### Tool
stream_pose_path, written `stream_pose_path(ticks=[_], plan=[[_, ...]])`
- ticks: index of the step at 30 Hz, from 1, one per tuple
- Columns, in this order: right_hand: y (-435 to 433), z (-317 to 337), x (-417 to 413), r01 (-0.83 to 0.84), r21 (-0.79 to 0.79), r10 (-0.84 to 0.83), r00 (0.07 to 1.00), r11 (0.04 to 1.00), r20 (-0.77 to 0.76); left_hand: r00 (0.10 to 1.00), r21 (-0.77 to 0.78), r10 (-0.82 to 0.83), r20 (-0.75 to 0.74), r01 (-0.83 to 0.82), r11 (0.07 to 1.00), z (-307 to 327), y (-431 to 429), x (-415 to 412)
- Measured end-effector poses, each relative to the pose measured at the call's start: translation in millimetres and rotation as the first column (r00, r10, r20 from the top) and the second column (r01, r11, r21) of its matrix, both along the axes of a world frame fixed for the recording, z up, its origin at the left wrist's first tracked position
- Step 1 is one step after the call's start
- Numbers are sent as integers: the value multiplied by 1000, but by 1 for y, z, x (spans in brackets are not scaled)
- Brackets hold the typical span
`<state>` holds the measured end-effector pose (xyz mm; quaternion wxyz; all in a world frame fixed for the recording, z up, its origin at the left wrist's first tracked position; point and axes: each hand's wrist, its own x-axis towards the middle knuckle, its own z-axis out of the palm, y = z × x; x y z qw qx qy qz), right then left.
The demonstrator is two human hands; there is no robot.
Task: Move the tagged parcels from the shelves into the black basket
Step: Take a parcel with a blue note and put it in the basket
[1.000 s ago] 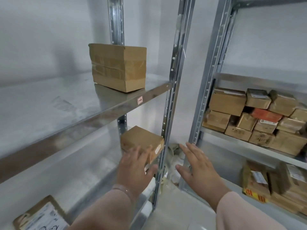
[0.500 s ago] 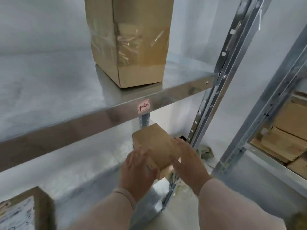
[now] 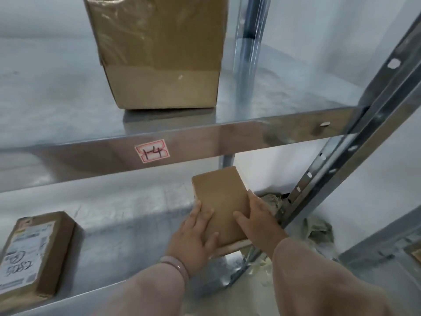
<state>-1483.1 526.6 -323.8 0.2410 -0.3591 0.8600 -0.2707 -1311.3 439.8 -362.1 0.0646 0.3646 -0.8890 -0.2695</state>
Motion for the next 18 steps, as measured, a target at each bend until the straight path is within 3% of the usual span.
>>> stream_pose_path(ticks=[4, 7, 10, 12, 15, 18], plan=[[-6, 18, 1, 100, -223, -68, 987, 970, 146, 994, 119, 90, -64, -81, 990, 4, -2, 9], [-10, 21, -2, 70, -328, -28, 991, 942, 129, 964, 227, 233, -125, -201, 953, 16, -7, 14], [-13, 19, -1, 5, -392, 28, 996, 920, 79, 923, 444, 354, -154, -255, 859, 31, -11, 14], [-14, 20, 5, 63, -355, 23, 972, 933, 233, 895, 557, 410, -178, -252, 792, 34, -12, 17], [-20, 21, 15, 44, -275, 120, 825, 960, 553, 879, 639, 430, -207, -211, 740, 43, -10, 24], [-23, 28, 33, -86, -319, 260, 790, 944, 555, 809, 670, 475, -347, -141, 729, 53, -9, 26]])
